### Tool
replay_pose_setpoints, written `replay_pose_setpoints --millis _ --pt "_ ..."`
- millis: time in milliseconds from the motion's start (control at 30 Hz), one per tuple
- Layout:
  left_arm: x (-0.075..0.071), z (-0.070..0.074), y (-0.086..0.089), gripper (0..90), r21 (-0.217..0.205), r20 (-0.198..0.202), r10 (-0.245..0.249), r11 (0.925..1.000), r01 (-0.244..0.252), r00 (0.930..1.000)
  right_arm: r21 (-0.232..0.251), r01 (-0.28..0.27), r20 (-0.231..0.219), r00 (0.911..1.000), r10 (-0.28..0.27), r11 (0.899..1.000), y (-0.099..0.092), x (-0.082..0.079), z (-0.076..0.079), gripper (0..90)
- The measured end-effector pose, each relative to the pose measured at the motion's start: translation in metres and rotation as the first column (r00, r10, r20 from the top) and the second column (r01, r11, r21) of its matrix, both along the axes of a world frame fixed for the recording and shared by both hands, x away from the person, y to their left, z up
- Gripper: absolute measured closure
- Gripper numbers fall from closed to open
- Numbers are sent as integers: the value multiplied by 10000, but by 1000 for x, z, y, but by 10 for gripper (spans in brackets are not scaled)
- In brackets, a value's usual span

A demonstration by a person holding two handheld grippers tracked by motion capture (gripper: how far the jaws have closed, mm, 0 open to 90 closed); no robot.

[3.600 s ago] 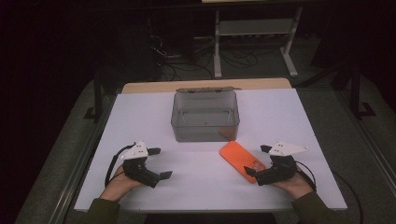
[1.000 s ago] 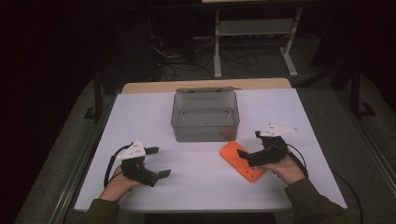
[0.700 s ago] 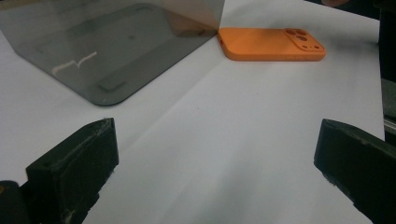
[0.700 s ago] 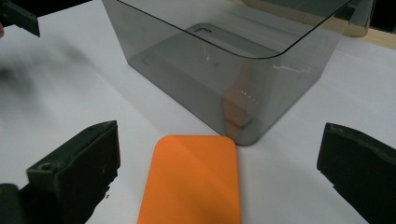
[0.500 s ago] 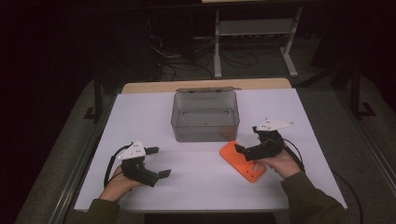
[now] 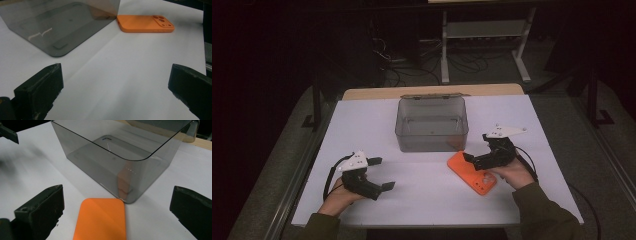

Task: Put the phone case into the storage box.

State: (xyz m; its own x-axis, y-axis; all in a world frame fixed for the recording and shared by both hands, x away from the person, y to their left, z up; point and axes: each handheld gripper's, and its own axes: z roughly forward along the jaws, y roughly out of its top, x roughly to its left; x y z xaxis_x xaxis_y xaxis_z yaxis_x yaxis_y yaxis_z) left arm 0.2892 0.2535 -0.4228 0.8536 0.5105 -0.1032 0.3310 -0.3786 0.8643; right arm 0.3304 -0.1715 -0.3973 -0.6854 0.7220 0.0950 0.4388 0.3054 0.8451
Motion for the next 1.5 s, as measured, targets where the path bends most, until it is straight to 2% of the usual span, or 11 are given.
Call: replay_pose_setpoints --millis 300,967,1500 --pt "0 0 0 0 13 -2 -5 10000 5 10000 -229 -32 -175 9998 28 9997 0 -2 1 0" --pt "0 0 0 0 14 -27 -24 10000 24 10000 -1230 -225 -646 9978 146 9922 3 -10 -3 0" --pt "0 0 0 0 44 -19 -46 10000 47 10000 -1639 -326 -1035 9945 157 9859 3 -16 -10 0"
